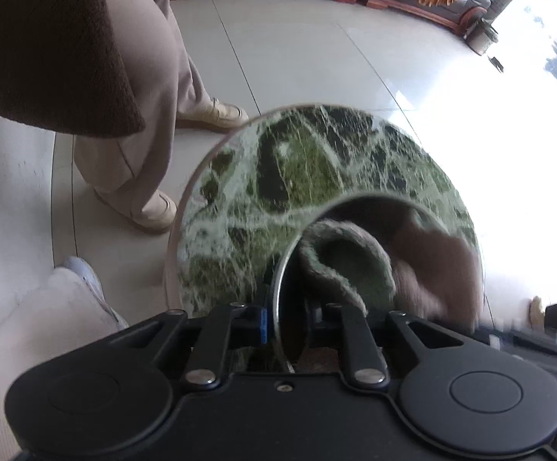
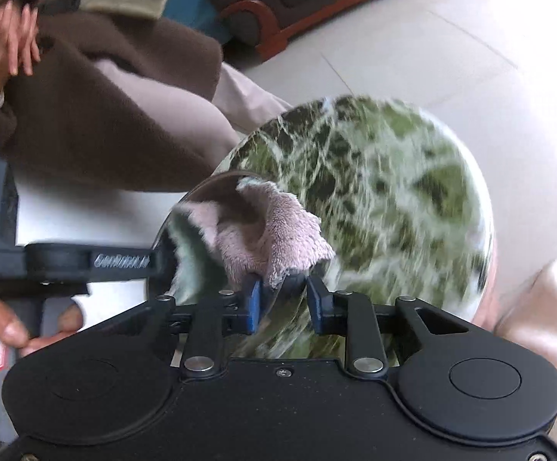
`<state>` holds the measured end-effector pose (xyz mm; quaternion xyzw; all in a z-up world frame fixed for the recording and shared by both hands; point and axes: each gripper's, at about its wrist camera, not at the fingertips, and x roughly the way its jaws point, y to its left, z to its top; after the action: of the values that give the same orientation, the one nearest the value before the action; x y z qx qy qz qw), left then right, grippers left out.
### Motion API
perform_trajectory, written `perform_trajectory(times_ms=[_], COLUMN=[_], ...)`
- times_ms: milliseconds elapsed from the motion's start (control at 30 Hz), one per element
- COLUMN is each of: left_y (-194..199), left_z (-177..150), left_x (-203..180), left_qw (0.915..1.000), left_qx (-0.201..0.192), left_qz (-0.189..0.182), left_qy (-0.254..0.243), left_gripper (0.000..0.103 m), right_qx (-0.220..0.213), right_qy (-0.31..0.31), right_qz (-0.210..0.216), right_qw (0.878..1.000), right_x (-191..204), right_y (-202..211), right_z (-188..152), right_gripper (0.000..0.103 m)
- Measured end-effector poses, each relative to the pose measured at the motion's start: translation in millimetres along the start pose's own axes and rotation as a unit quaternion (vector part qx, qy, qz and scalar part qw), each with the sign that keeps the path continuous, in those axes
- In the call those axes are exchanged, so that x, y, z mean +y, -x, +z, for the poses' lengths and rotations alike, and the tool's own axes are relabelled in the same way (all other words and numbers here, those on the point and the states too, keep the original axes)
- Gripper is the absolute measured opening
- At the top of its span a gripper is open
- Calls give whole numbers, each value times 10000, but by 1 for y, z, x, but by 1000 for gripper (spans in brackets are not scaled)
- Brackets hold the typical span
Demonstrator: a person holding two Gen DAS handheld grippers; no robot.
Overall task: Clean bowl
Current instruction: 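Wipe the bowl inner wall with the pink towel in the right gripper while the left gripper holds the rim, then scrub the bowl bottom with the towel in the right gripper while the left gripper holds the rim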
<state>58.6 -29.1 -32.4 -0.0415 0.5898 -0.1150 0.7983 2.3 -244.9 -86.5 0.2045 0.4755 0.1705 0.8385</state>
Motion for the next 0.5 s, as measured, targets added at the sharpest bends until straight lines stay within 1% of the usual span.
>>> perform_trajectory(times_ms=[67,167,267,300,333,367,433,467,500], left_y=[1,1,1,1,1,1,0,0,0], left_z=[-4,-8,-11,-11,-11,-11,-11,-10,-10], left_x=[-1,-5,-10,-10,-9,-8,-6,-5,-4], left_qw=[9999,9997,9997,9998,9998,9998,9998,9998,9997], left_qx=[95,217,214,198,189,182,169,162,155], left_qz=[-46,-108,-70,-61,-72,-86,-115,-130,-144], left_qy=[-10,5,-40,-2,17,30,55,67,80], left_gripper=[15,17,19,18,18,19,19,19,19], right_qx=[89,174,210,190,105,-30,-299,-416,-514], right_qy=[364,1077,1894,2136,2299,2410,2630,2754,2893], right_qz=[-40,-81,11,-33,-101,-126,-175,-123,16], right_qw=[9993,9940,9817,9767,9731,9704,9642,9604,9559], right_x=[2,10,27,32,36,39,43,46,49], right_y=[-7,-14,-18,-18,-13,-5,10,19,28], right_z=[13,35,53,54,53,51,47,44,39], right_gripper=[22,22,23,26,35,37,37,37,37])
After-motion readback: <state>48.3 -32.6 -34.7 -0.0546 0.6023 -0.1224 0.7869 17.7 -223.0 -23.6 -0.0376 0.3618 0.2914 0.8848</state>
